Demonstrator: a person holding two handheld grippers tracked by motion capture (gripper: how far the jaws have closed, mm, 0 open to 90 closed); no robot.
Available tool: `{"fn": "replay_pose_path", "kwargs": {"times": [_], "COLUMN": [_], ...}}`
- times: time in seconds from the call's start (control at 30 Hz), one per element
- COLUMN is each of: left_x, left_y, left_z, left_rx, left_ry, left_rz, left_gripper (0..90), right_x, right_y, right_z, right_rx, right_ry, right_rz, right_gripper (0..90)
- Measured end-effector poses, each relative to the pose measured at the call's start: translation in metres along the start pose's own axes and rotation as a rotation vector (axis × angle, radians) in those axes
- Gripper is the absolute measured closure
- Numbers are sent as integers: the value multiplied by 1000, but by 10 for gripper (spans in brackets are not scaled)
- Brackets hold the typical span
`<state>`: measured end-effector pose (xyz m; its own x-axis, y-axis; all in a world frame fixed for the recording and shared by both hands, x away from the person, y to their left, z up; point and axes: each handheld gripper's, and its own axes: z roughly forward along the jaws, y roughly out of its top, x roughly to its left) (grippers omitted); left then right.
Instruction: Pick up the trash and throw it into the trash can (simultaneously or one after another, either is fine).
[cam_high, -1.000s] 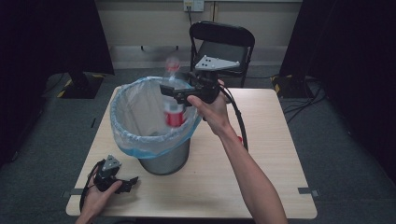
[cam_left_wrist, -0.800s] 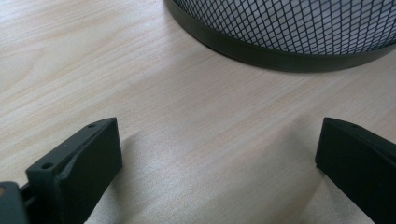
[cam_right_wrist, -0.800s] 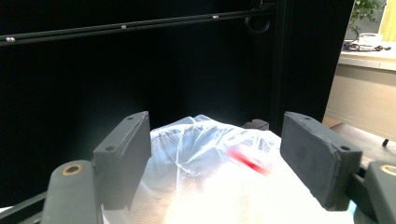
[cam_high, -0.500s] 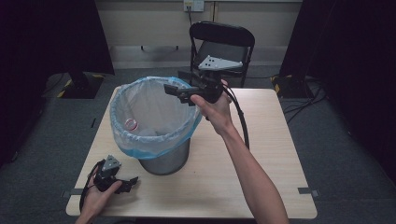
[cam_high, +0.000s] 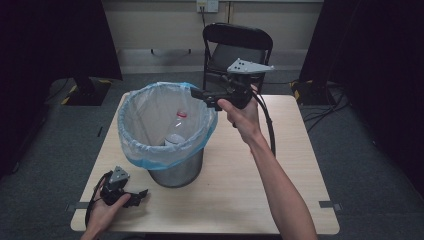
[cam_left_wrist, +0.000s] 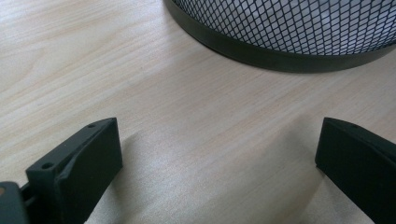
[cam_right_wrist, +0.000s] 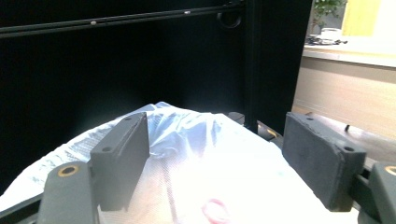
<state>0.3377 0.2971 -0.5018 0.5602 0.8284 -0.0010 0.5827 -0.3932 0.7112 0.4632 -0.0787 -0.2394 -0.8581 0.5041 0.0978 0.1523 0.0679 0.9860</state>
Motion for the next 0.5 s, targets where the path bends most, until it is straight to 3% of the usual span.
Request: {"fn": "replay_pose_path", "kwargs": {"times": [0.5], "left_x": [0], "left_y": [0], "left_z": [0], "left_rx": [0], "left_ry": [0], "left_rz": [1], "left_gripper": [0], "right_x": [-22], "right_y": [-10], "right_z": [-23], "right_rx": [17], "right_ry": [-80], "right_rz": [17], "right_gripper": [233]}}
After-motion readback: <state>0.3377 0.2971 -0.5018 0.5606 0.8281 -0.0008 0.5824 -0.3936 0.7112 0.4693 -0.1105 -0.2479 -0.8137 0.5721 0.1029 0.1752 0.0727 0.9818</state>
